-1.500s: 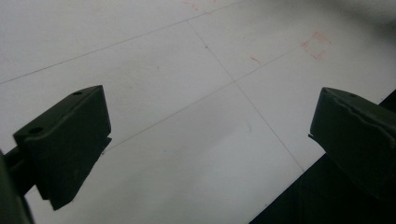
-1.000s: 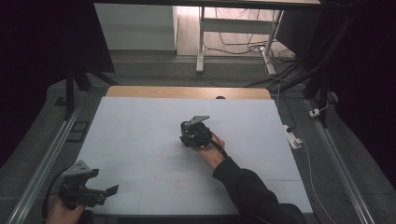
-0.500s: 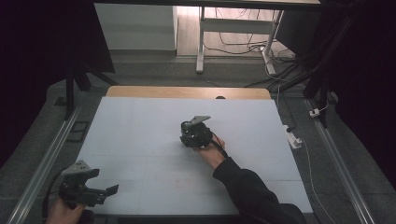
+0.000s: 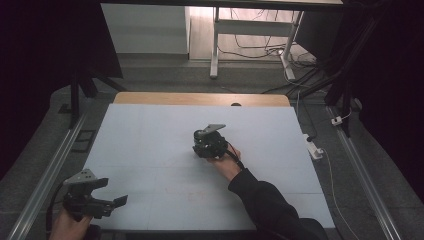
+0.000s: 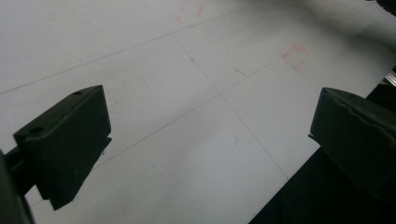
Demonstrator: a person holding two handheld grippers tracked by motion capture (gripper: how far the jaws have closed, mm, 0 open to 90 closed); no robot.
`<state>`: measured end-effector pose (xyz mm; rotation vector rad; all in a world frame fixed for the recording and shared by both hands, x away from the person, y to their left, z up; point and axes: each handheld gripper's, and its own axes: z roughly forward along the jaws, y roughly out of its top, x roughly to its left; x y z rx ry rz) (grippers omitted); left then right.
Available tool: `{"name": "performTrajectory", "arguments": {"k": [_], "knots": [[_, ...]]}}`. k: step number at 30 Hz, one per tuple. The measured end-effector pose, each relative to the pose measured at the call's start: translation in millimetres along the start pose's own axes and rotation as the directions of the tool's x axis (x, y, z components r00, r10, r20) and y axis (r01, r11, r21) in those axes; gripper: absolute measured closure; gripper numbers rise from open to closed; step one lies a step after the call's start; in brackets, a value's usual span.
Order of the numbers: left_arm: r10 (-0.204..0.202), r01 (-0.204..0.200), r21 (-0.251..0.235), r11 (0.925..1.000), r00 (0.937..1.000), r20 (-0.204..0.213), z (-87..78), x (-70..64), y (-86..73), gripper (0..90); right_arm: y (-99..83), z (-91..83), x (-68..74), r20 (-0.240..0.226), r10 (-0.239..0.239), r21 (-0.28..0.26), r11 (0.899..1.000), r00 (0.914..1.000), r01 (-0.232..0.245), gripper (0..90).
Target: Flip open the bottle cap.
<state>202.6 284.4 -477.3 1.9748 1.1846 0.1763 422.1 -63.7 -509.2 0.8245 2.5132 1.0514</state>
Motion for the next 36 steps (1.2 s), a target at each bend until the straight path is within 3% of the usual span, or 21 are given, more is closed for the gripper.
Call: {"name": "performTrajectory", "arguments": {"k": [10,18,20,33,36], "knots": [[0.071,-0.070,-0.024,0.9973,0.9970,0.030,9.9,0.4,10.1,0.1,0.2,-0.1,-0.5,-0.006,-0.003,0.003,1.000,1.0000,0.003,52.3],[0.113,-0.113,-0.037,0.9929,0.9935,0.012,24.0,-3.2,25.8,0.0,0.4,0.0,-0.9,-0.007,-0.007,0.003,1.000,1.0000,0.007,52.3],[0.146,-0.146,-0.043,0.9883,0.9893,-0.008,30.2,-4.5,33.5,0.0,0.4,0.0,-0.9,-0.007,-0.007,0.003,1.000,1.0000,0.007,52.3],[0.146,-0.143,-0.071,0.9871,0.9885,0.038,50.9,-3.2,63.2,0.0,0.5,-0.1,-1.1,-0.010,-0.007,0.005,1.000,0.9999,0.007,52.3],[0.159,-0.157,-0.071,0.9851,0.9867,0.033,55.7,-2.8,69.1,0.0,0.4,0.0,-1.2,-0.010,-0.007,0.004,1.000,0.9999,0.007,52.3]]}}
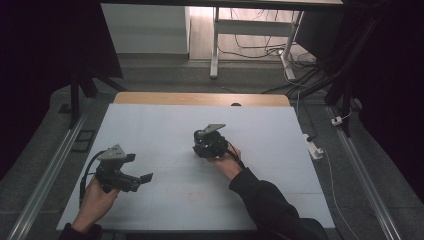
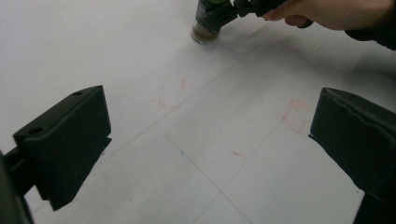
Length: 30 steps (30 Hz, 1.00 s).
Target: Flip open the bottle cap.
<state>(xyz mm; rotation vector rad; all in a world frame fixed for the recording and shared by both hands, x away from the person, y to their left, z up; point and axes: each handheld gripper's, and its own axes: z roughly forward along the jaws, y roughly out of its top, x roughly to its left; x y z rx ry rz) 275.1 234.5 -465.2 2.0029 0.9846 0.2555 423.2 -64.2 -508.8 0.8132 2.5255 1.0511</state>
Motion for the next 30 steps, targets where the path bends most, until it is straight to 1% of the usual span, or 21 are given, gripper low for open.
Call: {"name": "performTrajectory", "arguments": {"k": [1,3,6,12,13,14,15,17,19,20,21,25,26,27,30], "knots": [[0.000,0.000,0.000,1.0000,1.0000,0.000,0.0,0.0,0.0,0.0,0.0,0.0,-0.1,-0.001,-0.001,0.000,1.000,1.0000,0.001,52.3],[0.010,-0.010,0.000,1.0000,1.0000,-0.001,3.8,0.9,4.1,0.0,0.0,-0.1,0.1,-0.003,0.005,0.001,1.000,1.0000,-0.005,52.3],[0.012,-0.012,0.004,0.9999,0.9999,-0.005,9.6,1.6,10.9,0.0,0.0,0.0,-0.3,-0.003,-0.001,0.000,1.000,1.0000,0.001,52.3],[0.037,-0.037,0.005,0.9993,0.9992,-0.016,23.6,2.0,24.8,0.0,0.1,0.0,-0.3,-0.005,0.002,0.000,1.000,1.0000,-0.002,52.3],[0.039,-0.039,0.001,0.9993,0.9992,-0.012,29.0,2.4,29.3,0.0,0.0,0.0,-0.3,-0.005,0.001,0.000,1.000,1.0000,-0.001,52.3],[0.039,-0.039,0.001,0.9993,0.9992,-0.012,29.0,2.4,29.3,0.0,0.0,-0.1,-0.2,-0.006,0.003,0.002,1.000,1.0000,-0.003,52.2],[0.041,-0.041,-0.003,0.9992,0.9991,-0.006,34.2,2.9,33.6,0.0,-0.1,-0.1,-0.3,-0.006,0.003,0.001,1.000,1.0000,-0.003,52.2],[0.045,-0.045,-0.003,0.9990,0.9990,-0.004,36.6,3.2,35.9,0.0,-0.1,-0.1,-0.4,-0.006,0.003,0.001,1.000,1.0000,-0.003,52.3],[0.051,-0.050,-0.011,0.9987,0.9986,0.012,43.4,4.4,42.7,0.0,-0.1,-0.2,-0.4,-0.006,0.003,0.001,1.000,1.0000,-0.003,52.3],[0.051,-0.050,-0.011,0.9987,0.9986,0.012,43.4,4.4,42.7,0.0,-0.1,-0.2,-0.4,-0.007,0.003,0.001,1.000,1.0000,-0.003,52.3],[0.054,-0.054,-0.015,0.9985,0.9983,0.022,45.7,5.2,45.0,0.0,-0.1,-0.2,-0.4,-0.007,0.002,0.001,1.000,1.0000,-0.002,52.3],[0.076,-0.076,-0.012,0.9970,0.9962,0.041,57.5,7.3,54.7,0.0,-0.5,-0.5,-0.8,-0.006,0.001,0.002,1.000,1.0000,-0.001,52.3],[0.085,-0.084,-0.004,0.9964,0.9954,0.044,64.4,7.6,59.0,0.0,-0.5,-0.5,-0.9,-0.006,0.001,0.001,1.000,1.0000,-0.001,52.2],[0.085,-0.084,-0.004,0.9964,0.9954,0.044,64.4,7.6,59.0,0.0,-0.6,-0.5,-0.9,-0.006,0.001,0.001,1.000,1.0000,-0.001,52.3],[0.096,-0.097,0.000,0.9953,0.9939,0.053,73.8,8.2,64.8,0.0,-0.5,-0.4,-0.8,-0.007,0.005,0.001,1.000,1.0000,-0.005,52.3]]}}
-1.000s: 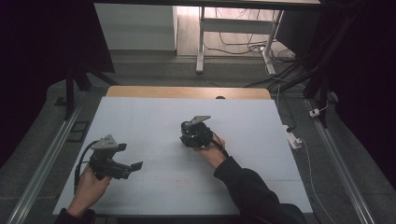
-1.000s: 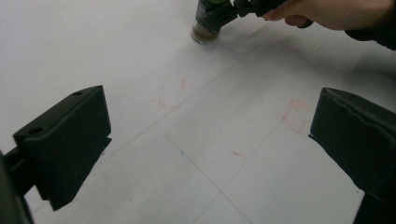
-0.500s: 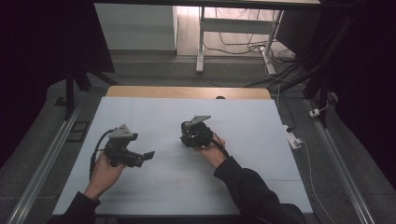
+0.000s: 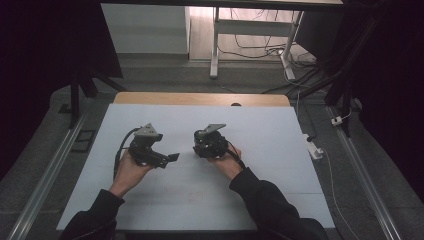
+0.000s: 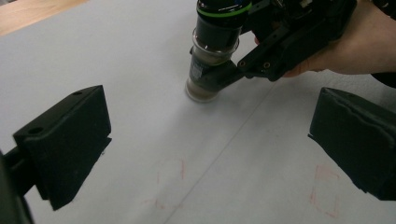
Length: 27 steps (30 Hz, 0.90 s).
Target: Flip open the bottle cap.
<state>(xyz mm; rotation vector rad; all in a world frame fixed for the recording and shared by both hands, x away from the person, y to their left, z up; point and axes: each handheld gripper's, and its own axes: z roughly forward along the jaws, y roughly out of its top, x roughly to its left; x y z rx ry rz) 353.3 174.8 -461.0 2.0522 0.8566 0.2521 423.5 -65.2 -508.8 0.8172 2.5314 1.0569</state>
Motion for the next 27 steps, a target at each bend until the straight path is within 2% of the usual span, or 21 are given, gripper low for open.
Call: {"name": "performTrajectory", "arguments": {"k": [5,13,18,23,24,25,27], "knots": [[0.024,-0.025,0.004,0.9997,0.9993,0.028,14.7,3.2,8.2,0.0,0.2,0.1,0.2,0.002,-0.002,0.001,1.000,1.0000,0.002,52.3],[0.037,-0.037,-0.006,0.9993,0.9979,0.053,29.9,5.7,19.3,0.6,0.3,0.2,0.7,0.001,0.003,0.000,1.000,1.0000,-0.003,52.3],[0.045,-0.045,0.004,0.9990,0.9974,0.057,42.9,6.5,24.9,5.2,0.3,0.1,0.6,0.001,0.001,0.000,1.000,1.0000,-0.001,52.3],[0.061,-0.062,0.016,0.9979,0.9964,0.059,51.4,7.3,26.2,18.2,0.3,0.1,0.6,0.002,0.000,0.000,1.000,1.0000,0.000,52.3],[0.065,-0.067,0.019,0.9976,0.9958,0.064,52.0,7.5,26.4,23.5,0.3,0.1,0.6,0.002,0.000,0.000,1.000,1.0000,0.000,52.3],[0.071,-0.072,0.019,0.9972,0.9953,0.067,52.4,7.3,26.6,35.9,0.4,0.1,0.6,0.002,-0.001,0.000,1.000,1.0000,0.001,52.3],[0.075,-0.077,0.028,0.9966,0.9950,0.065,52.6,6.7,27.6,46.9,0.4,0.1,0.6,0.002,-0.002,0.001,1.000,1.0000,0.002,52.3]]}}
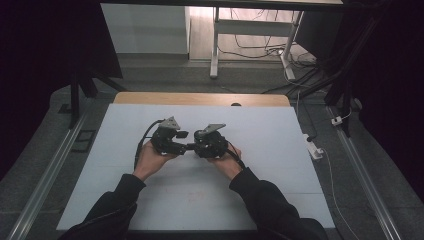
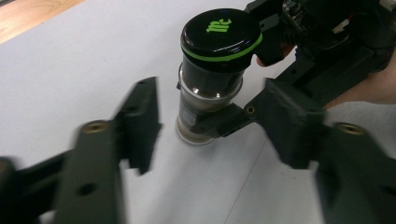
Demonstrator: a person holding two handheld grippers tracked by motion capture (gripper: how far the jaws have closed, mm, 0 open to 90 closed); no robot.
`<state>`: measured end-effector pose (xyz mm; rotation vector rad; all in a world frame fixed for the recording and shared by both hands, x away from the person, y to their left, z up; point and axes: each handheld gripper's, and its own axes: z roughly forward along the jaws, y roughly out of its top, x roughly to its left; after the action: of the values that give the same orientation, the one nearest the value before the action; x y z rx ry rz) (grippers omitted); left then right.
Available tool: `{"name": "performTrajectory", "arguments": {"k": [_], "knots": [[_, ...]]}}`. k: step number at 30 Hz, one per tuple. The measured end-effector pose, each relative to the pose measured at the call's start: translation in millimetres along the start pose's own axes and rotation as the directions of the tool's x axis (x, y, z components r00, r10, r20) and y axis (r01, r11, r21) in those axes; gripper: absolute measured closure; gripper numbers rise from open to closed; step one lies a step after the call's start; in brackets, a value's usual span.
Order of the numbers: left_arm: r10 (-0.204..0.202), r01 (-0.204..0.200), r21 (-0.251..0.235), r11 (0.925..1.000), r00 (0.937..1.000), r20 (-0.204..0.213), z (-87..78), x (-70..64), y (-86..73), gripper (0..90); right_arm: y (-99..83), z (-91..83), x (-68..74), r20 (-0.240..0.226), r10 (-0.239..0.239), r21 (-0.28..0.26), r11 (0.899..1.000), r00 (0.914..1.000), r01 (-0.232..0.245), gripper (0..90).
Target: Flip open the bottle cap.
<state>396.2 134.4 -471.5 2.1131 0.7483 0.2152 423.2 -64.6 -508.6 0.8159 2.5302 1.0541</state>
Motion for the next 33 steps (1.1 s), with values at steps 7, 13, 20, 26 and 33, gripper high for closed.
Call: {"name": "performTrajectory", "arguments": {"k": [7,13,20,26,33], "knots": [[0.021,-0.024,0.045,0.9987,0.9979,0.061,3.1,-5.4,5.1,84.5,0.0,0.0,0.0,-0.001,0.000,0.000,1.000,1.0000,0.000,52.3],[0.018,-0.022,0.058,0.9980,0.9969,0.077,6.3,-7.7,5.7,89.0,0.1,0.0,-0.1,0.001,-0.006,0.000,1.000,1.0000,0.006,52.3],[0.010,-0.012,0.029,0.9995,0.9976,0.069,1.7,-9.0,9.6,89.0,0.0,0.0,-0.1,0.000,-0.004,0.001,1.000,1.0000,0.004,52.3],[0.001,-0.002,0.022,0.9998,0.9983,0.059,0.3,-8.0,13.0,89.0,0.0,0.1,-0.1,0.000,-0.004,0.001,1.000,1.0000,0.004,52.3],[-0.006,0.005,0.013,0.9999,0.9989,0.047,0.9,-8.6,15.3,89.1,0.1,0.0,0.0,-0.002,0.003,0.002,1.000,1.0000,-0.003,52.3]]}}
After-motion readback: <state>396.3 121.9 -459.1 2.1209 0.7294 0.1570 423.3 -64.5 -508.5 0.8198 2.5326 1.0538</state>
